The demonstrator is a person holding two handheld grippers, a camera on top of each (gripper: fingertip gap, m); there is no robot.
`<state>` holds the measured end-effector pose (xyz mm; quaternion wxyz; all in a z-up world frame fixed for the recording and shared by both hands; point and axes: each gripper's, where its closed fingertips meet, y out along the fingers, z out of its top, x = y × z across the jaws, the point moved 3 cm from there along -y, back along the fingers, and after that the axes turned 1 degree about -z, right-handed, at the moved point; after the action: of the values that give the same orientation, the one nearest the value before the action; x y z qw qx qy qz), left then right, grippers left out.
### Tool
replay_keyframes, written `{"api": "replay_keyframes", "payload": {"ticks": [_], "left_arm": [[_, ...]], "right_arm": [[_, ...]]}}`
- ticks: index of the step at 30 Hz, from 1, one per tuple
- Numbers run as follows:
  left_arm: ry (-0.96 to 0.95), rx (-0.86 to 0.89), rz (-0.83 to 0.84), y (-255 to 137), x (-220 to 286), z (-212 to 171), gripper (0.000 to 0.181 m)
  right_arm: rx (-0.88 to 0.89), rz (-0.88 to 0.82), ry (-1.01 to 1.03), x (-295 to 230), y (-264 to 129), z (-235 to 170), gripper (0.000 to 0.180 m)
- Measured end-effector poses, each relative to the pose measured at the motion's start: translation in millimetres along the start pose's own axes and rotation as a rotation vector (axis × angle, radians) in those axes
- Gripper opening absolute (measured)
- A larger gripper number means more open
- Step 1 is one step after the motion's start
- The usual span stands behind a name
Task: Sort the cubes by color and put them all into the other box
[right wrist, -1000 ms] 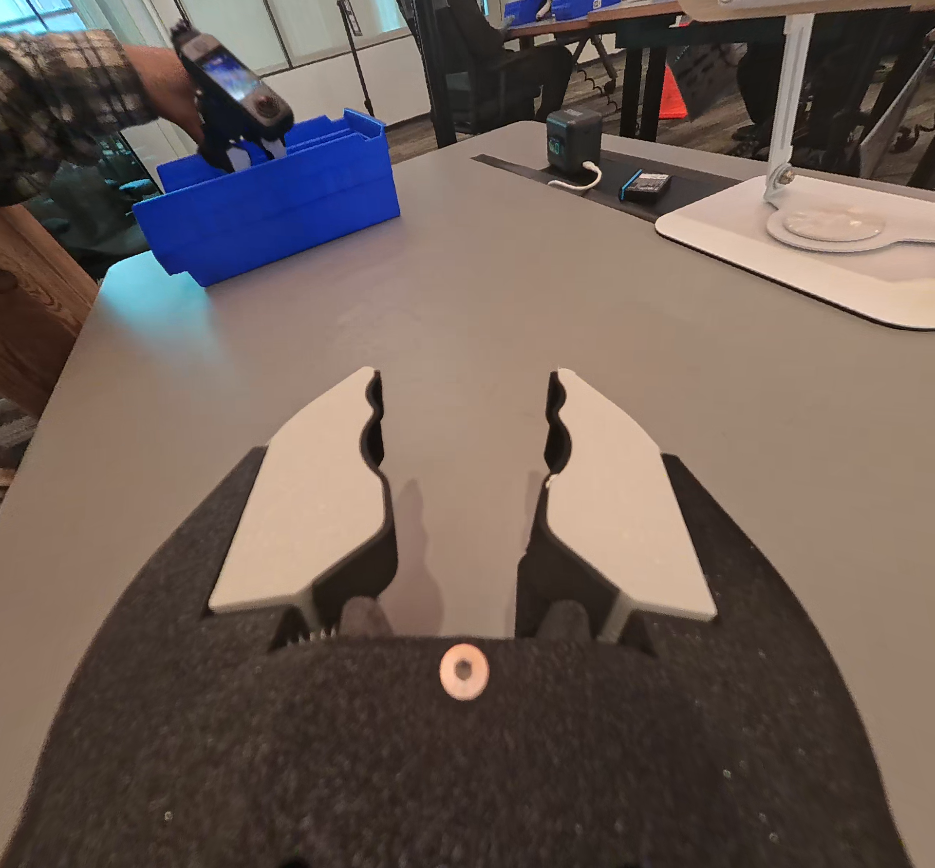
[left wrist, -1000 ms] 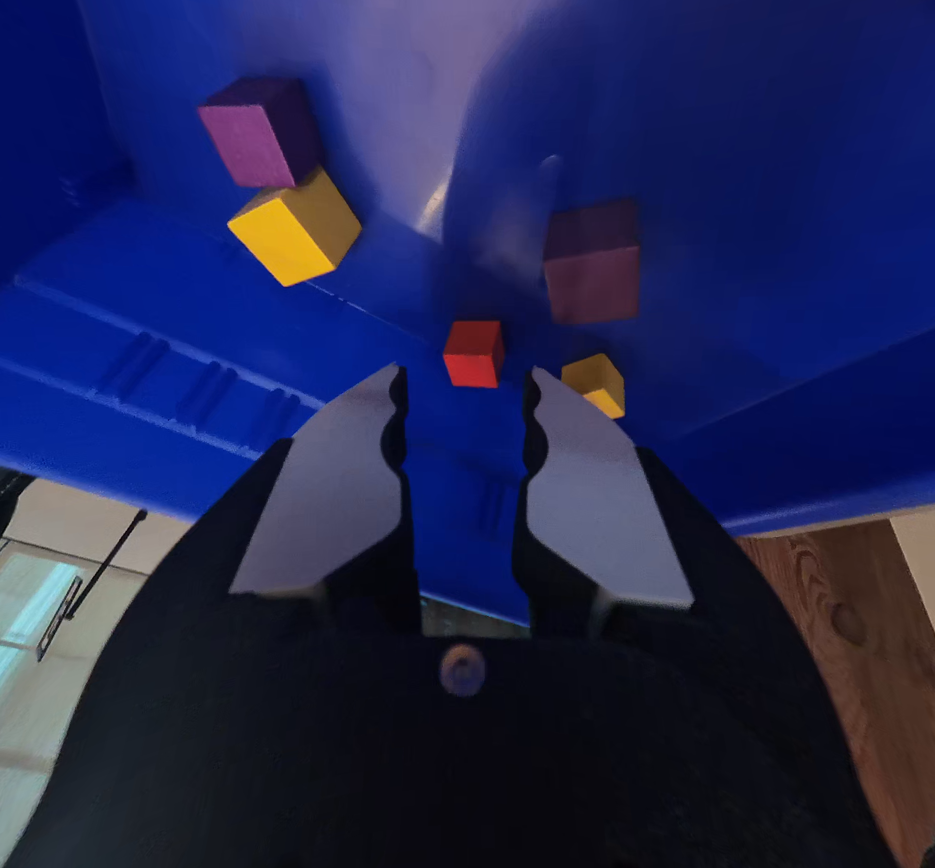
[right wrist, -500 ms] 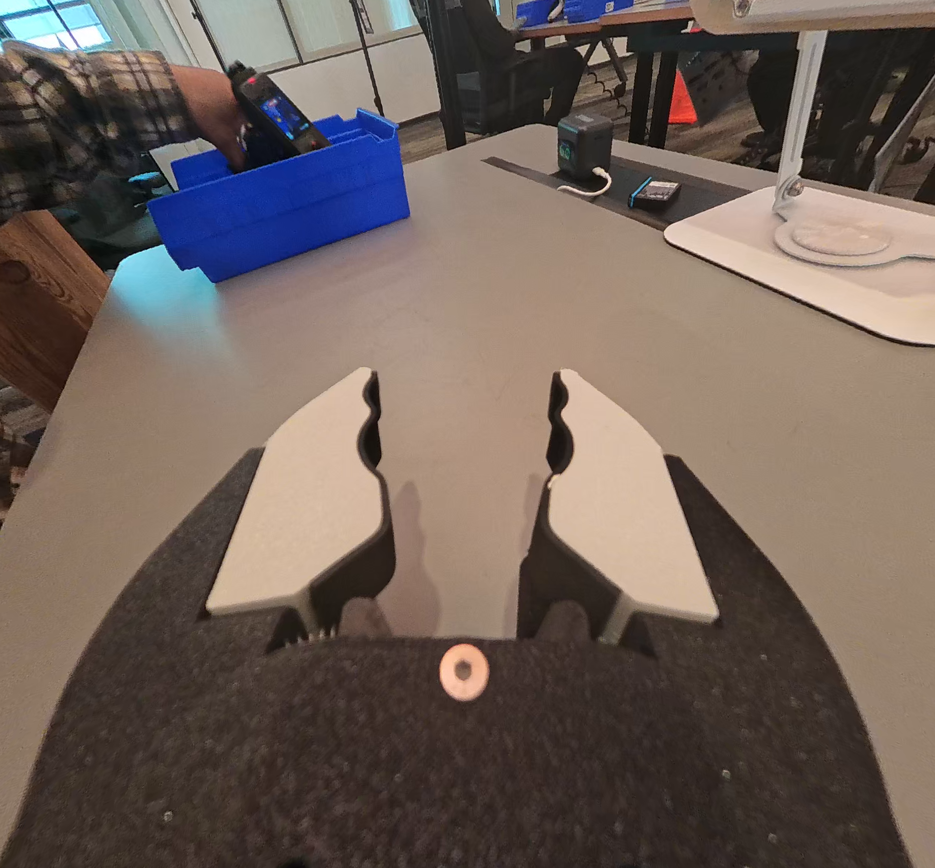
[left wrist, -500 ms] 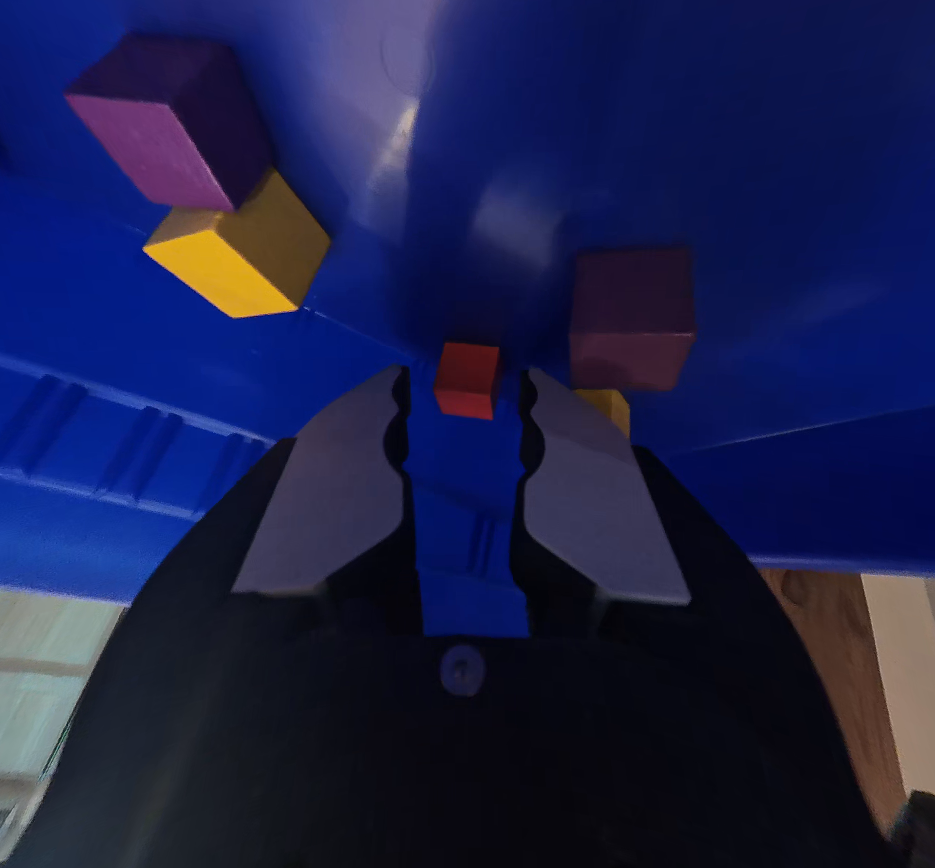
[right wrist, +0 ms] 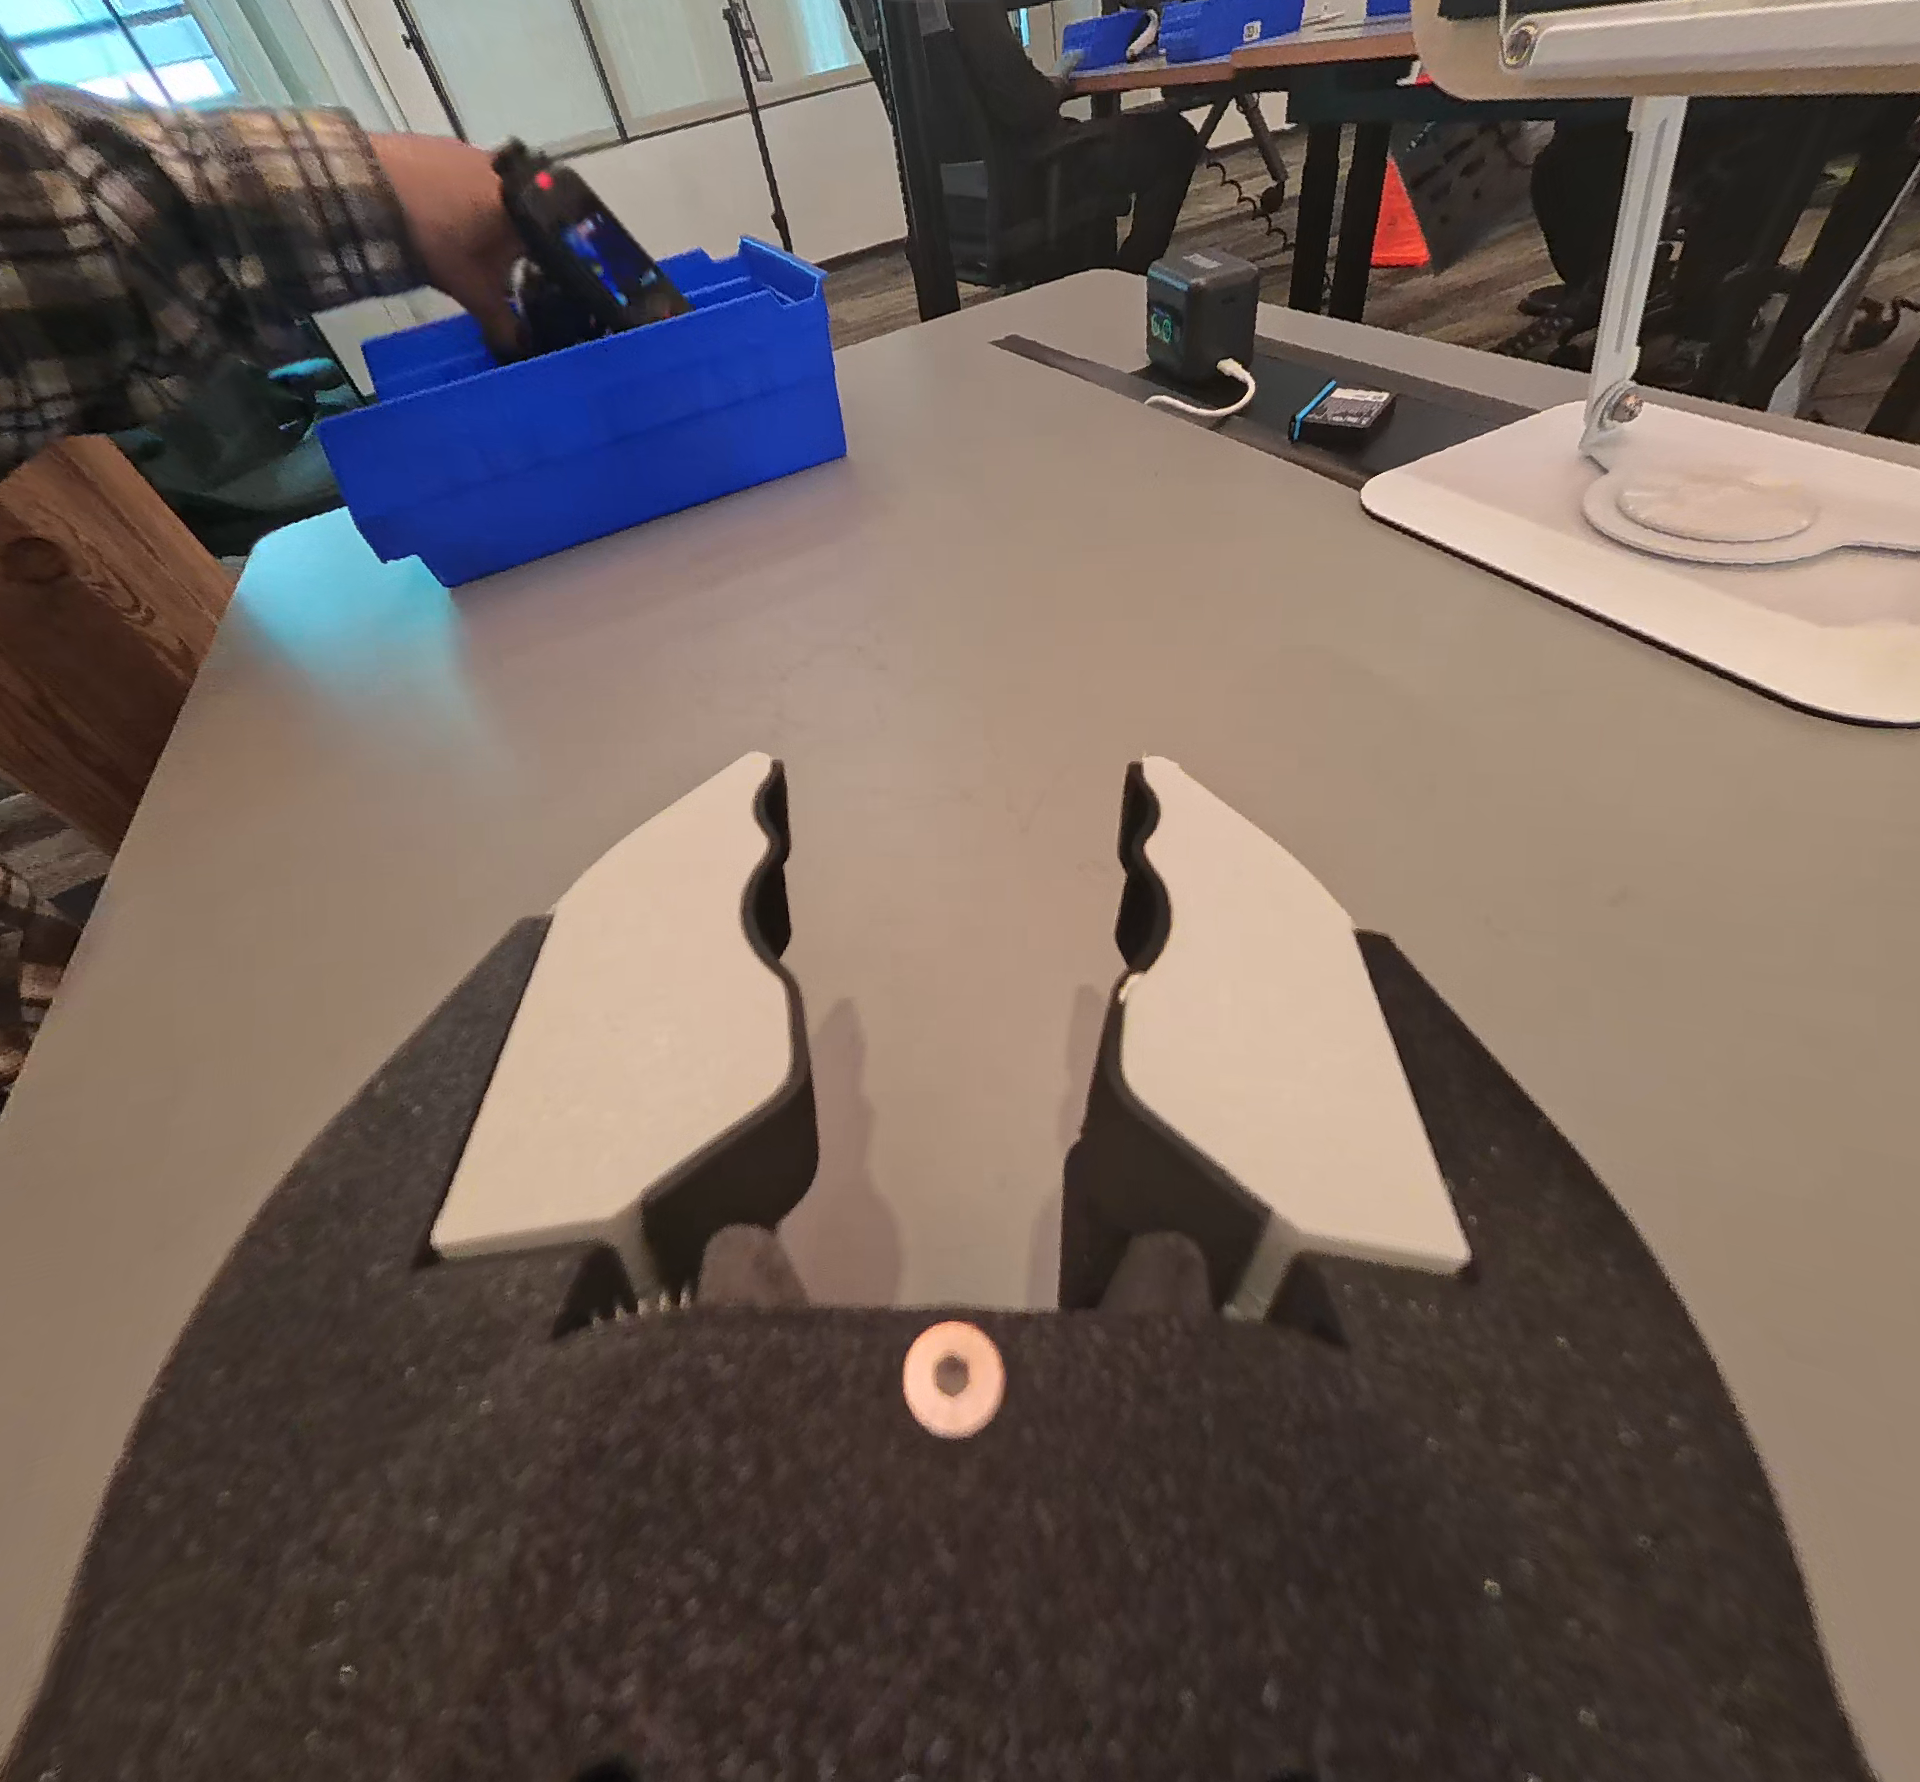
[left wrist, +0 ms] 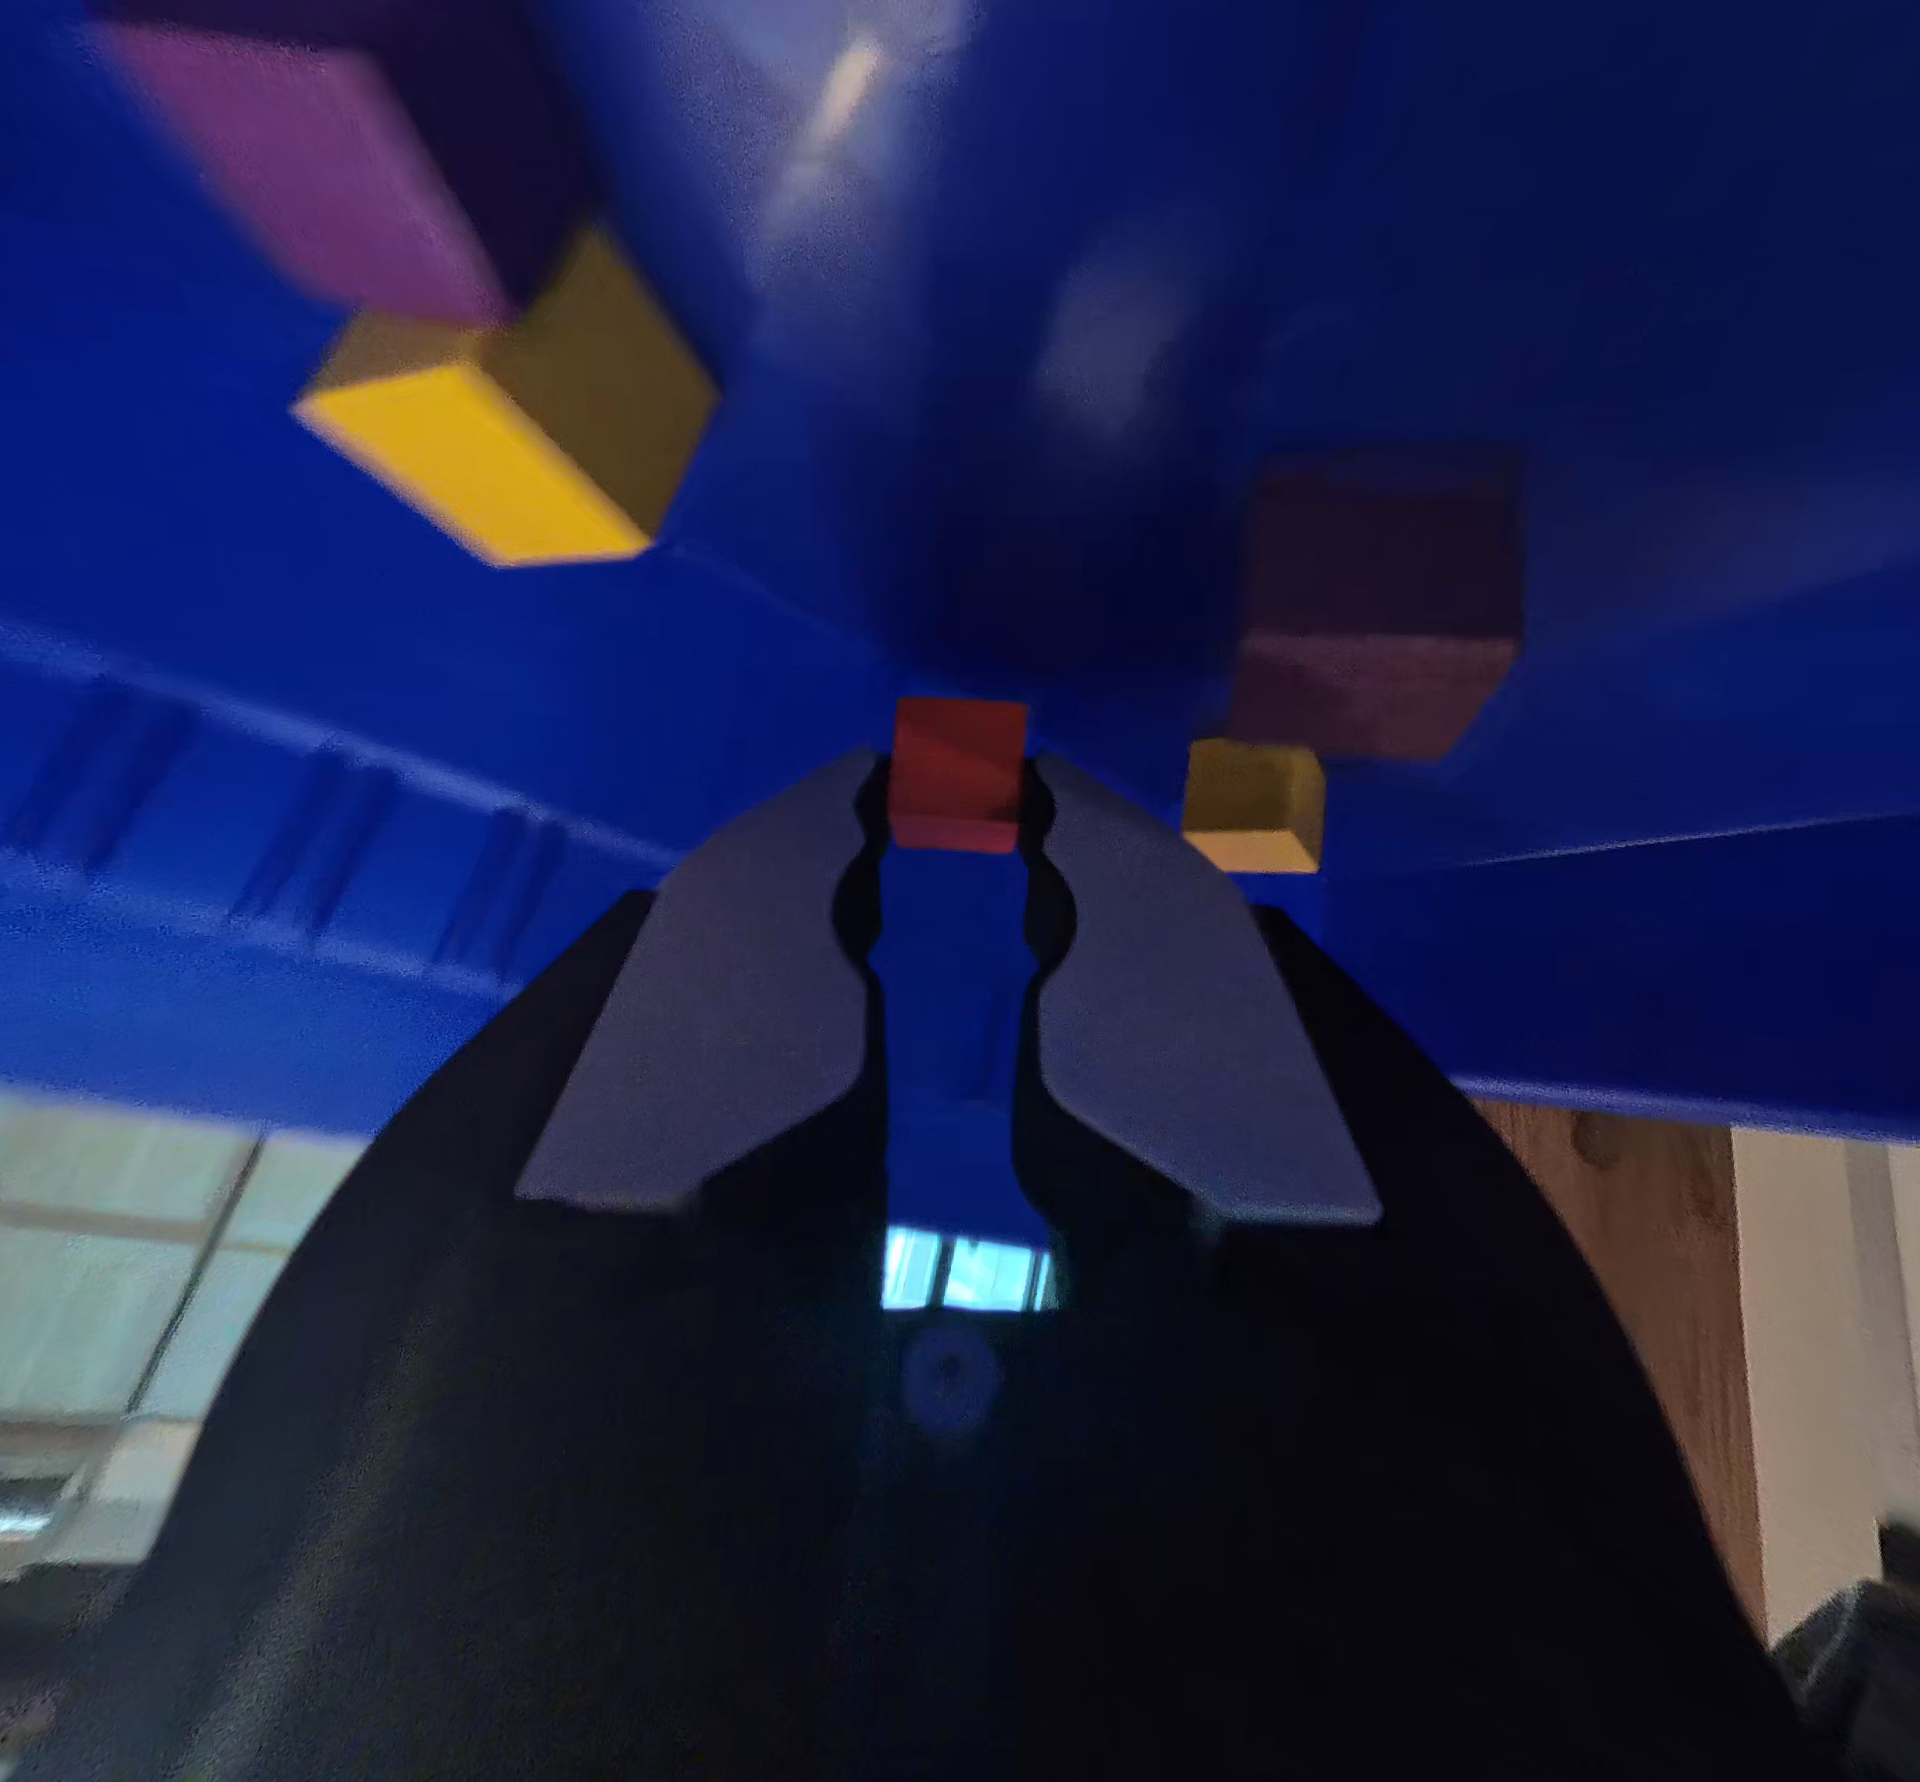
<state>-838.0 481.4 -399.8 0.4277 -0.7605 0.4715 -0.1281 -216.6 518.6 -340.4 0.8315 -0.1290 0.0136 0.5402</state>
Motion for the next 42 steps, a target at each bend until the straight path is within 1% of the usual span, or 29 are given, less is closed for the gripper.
{"api": "replay_keyframes", "payload": {"ticks": [1,3,5,7,9,11,13,14,16,18,21,23,25,28,30,33,34,35,37,39,40,42], "left_arm": [[-0.031,0.049,0.017,-8.1,-4.6,-2.6,0.023],[-0.116,0.190,0.054,-30.5,-15.5,-10.0,0.023],[-0.200,0.395,0.104,-61.2,-25.1,-15.6,0.023],[-0.258,0.653,0.169,-102.7,-28.2,-14.5,0.023],[-0.273,0.965,0.237,-155.5,-18.8,-4.3,0.023],[-0.241,1.276,0.279,-211.9,6.9,13.2,0.023],[-0.180,1.527,0.311,-262.4,42.5,35.6,0.023],[-0.147,1.626,0.312,-283.6,62.3,49.6,0.022],[-0.082,1.756,0.292,-316.2,102.5,83.3,0.022],[-0.010,1.790,0.273,-335.9,139.2,122.6,0.022],[0.079,1.756,0.312,-350.4,178.7,175.0,0.022],[0.120,1.737,0.314,-356.3,196.2,199.0,0.023],[0.146,1.745,0.314,-361.9,207.9,213.6,0.023],[0.163,1.783,0.283,-369.1,219.8,223.6,0.022],[0.167,1.800,0.278,-371.5,224.3,226.7,0.022],[0.163,1.830,0.268,-375.6,227.9,226.7,0.022],[0.163,1.832,0.260,-376.3,229.1,227.0,0.022],[0.159,1.834,0.256,-376.7,229.7,227.8,0.022],[0.161,1.870,0.223,-378.1,233.2,228.2,0.022],[0.161,1.921,0.136,-379.2,238.6,228.5,0.030],[0.159,1.945,0.084,-379.3,241.4,228.6,0.038],[0.159,1.972,-0.014,-376.7,246.9,230.3,0.051]], "right_arm": [[-0.001,0.000,0.004,0.7,0.2,-0.7,0.061],[-0.003,0.004,0.017,1.3,0.9,-2.0,0.061],[0.002,0.017,0.040,0.4,1.6,-1.8,0.061],[0.006,0.053,0.083,-3.2,4.1,-1.5,0.061],[0.027,0.111,0.165,-9.7,9.0,0.8,0.063],[0.074,0.202,0.295,-19.9,16.5,9.0,0.066],[0.104,0.321,0.458,-33.5,25.2,21.4,0.070],[0.107,0.381,0.540,-40.9,29.4,28.5,0.071],[0.081,0.447,0.664,-53.9,39.0,40.6,0.069],[0.013,0.450,0.711,-64.9,49.2,48.7,0.067],[-0.130,0.375,0.684,-70.8,60.5,52.1,0.066],[-0.183,0.334,0.689,-69.2,63.7,53.5,0.065],[-0.214,0.314,0.714,-66.5,65.9,53.3,0.063],[-0.237,0.323,0.748,-65.9,70.0,50.2,0.059],[-0.247,0.339,0.761,-67.2,72.7,47.6,0.054],[-0.247,0.379,0.776,-70.5,76.2,46.0,0.041],[-0.234,0.418,0.784,-73.4,75.5,49.0,0.028],[-0.229,0.435,0.782,-74.4,74.3,51.0,0.022],[-0.246,0.421,0.727,-73.6,69.9,52.0,0.022],[-0.253,0.384,0.669,-67.6,57.4,55.0,0.022],[-0.247,0.358,0.649,-60.3,45.9,59.1,0.022],[-0.242,0.257,0.608,-33.2,11.7,68.8,0.022]]}}
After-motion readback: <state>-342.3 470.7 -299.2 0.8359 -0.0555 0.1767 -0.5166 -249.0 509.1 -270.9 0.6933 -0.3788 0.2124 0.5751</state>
